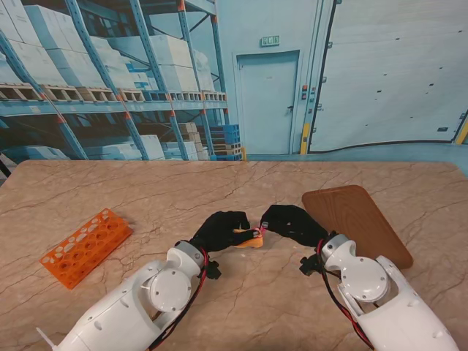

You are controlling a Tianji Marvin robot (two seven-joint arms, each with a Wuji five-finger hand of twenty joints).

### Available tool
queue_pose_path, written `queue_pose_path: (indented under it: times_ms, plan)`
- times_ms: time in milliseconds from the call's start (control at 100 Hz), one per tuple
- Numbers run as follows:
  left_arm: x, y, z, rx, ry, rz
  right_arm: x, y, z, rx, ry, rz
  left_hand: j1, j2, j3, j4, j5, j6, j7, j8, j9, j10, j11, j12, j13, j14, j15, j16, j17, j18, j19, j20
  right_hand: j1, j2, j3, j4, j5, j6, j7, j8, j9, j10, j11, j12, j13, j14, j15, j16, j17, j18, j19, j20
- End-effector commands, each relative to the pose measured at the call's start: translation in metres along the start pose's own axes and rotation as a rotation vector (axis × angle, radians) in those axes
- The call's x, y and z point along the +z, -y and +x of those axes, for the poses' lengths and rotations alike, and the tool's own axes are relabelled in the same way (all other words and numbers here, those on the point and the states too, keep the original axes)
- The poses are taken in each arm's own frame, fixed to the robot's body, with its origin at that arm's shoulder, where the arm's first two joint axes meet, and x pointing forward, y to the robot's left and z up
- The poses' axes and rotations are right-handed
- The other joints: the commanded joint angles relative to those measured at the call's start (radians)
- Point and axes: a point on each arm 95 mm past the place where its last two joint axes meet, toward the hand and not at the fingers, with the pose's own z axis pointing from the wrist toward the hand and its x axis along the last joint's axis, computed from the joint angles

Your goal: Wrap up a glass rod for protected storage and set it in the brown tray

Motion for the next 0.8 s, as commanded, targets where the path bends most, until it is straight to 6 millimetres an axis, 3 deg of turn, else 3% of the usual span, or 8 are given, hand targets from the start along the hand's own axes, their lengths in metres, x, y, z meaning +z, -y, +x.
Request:
queue_pose_path:
  times_ms: [0, 180, 280, 420, 560, 720, 790]
  plan:
    - [0.000, 0.002, 0.003, -0.008, -0.008, 0.014, -0.005, 0.005, -0.001, 0.016, 0.002, 0.003, 0.074, -0.048, 0.125, 0.076, 0.007, -0.020, -0.008, -0.011, 0.032, -0.128, 0.143, 0.013, 0.036, -0.041, 0.071, -0.006, 0.021, -0.057, 0.252, 0.026, 0.028, 0.020, 0.012, 0.051, 0.041, -0.063, 0.042, 0.000, 0.018, -0.005, -0.010, 0.005, 0.023, -0.008, -0.014, 0.008, 0.009, 0.000, -0.021, 0.024]
    - [-0.002, 0.007, 0.003, -0.006, -0.024, 0.038, -0.012, 0.004, -0.004, -0.034, -0.006, -0.037, 0.056, -0.049, 0.136, 0.079, 0.010, -0.043, -0.002, -0.015, 0.032, -0.124, 0.146, 0.009, 0.036, -0.052, 0.077, -0.010, 0.023, -0.071, 0.252, 0.030, -0.089, -0.096, 0.114, 0.051, 0.003, -0.059, 0.022, -0.039, 0.018, 0.000, -0.017, 0.008, 0.023, -0.004, -0.017, 0.014, 0.011, 0.006, -0.028, 0.033]
    - [-0.003, 0.010, 0.004, -0.012, -0.036, 0.052, -0.015, 0.004, -0.007, -0.035, 0.007, -0.063, 0.062, -0.034, 0.122, 0.058, 0.003, -0.065, -0.011, -0.020, 0.032, -0.123, 0.146, 0.007, 0.036, -0.049, 0.082, -0.011, 0.024, -0.075, 0.252, 0.036, -0.197, -0.158, 0.159, 0.051, -0.034, -0.038, -0.015, -0.049, 0.010, 0.004, -0.021, 0.009, 0.017, 0.000, -0.020, 0.015, 0.011, 0.011, -0.030, 0.035]
    - [-0.004, 0.013, 0.005, -0.015, -0.052, 0.065, -0.016, 0.008, -0.012, 0.010, 0.040, -0.072, 0.074, -0.013, 0.102, 0.042, -0.010, -0.075, -0.016, -0.017, 0.032, -0.120, 0.145, 0.005, 0.036, -0.046, 0.085, -0.012, 0.024, -0.075, 0.252, 0.041, -0.295, -0.171, 0.200, 0.072, -0.031, -0.004, -0.156, 0.016, -0.014, 0.010, -0.028, 0.011, 0.005, 0.000, -0.027, 0.016, 0.007, 0.010, -0.035, 0.038]
    - [-0.006, 0.015, 0.006, -0.019, -0.062, 0.072, -0.013, 0.013, -0.015, 0.072, 0.069, -0.070, 0.084, -0.004, 0.089, 0.032, -0.014, -0.075, -0.018, -0.015, 0.031, -0.120, 0.146, 0.005, 0.036, -0.045, 0.087, -0.013, 0.024, -0.076, 0.252, 0.045, -0.344, -0.194, 0.221, 0.112, -0.052, 0.004, -0.249, 0.083, -0.039, 0.010, -0.034, 0.009, -0.006, -0.004, -0.029, 0.017, 0.004, 0.008, -0.039, 0.041]
    - [-0.007, 0.015, 0.008, -0.028, -0.070, 0.069, -0.003, 0.017, -0.013, 0.175, 0.087, -0.075, 0.087, 0.003, 0.083, 0.030, -0.015, -0.071, -0.017, -0.012, 0.031, -0.120, 0.146, 0.005, 0.036, -0.046, 0.090, -0.013, 0.025, -0.078, 0.252, 0.049, -0.324, -0.220, 0.204, 0.108, -0.180, -0.093, -0.289, 0.112, -0.087, 0.001, -0.040, 0.005, -0.022, -0.014, -0.030, 0.015, -0.001, -0.003, -0.040, 0.040]
    - [-0.008, 0.014, 0.009, -0.034, -0.071, 0.063, 0.000, 0.019, -0.011, 0.228, 0.100, -0.065, 0.094, 0.020, 0.066, 0.014, -0.021, -0.076, -0.016, -0.009, 0.031, -0.120, 0.146, 0.004, 0.036, -0.048, 0.092, -0.014, 0.025, -0.080, 0.252, 0.056, -0.317, -0.217, 0.205, 0.105, -0.200, -0.122, -0.280, 0.119, -0.103, 0.000, -0.042, 0.003, -0.029, -0.017, -0.030, 0.015, -0.005, -0.009, -0.041, 0.040]
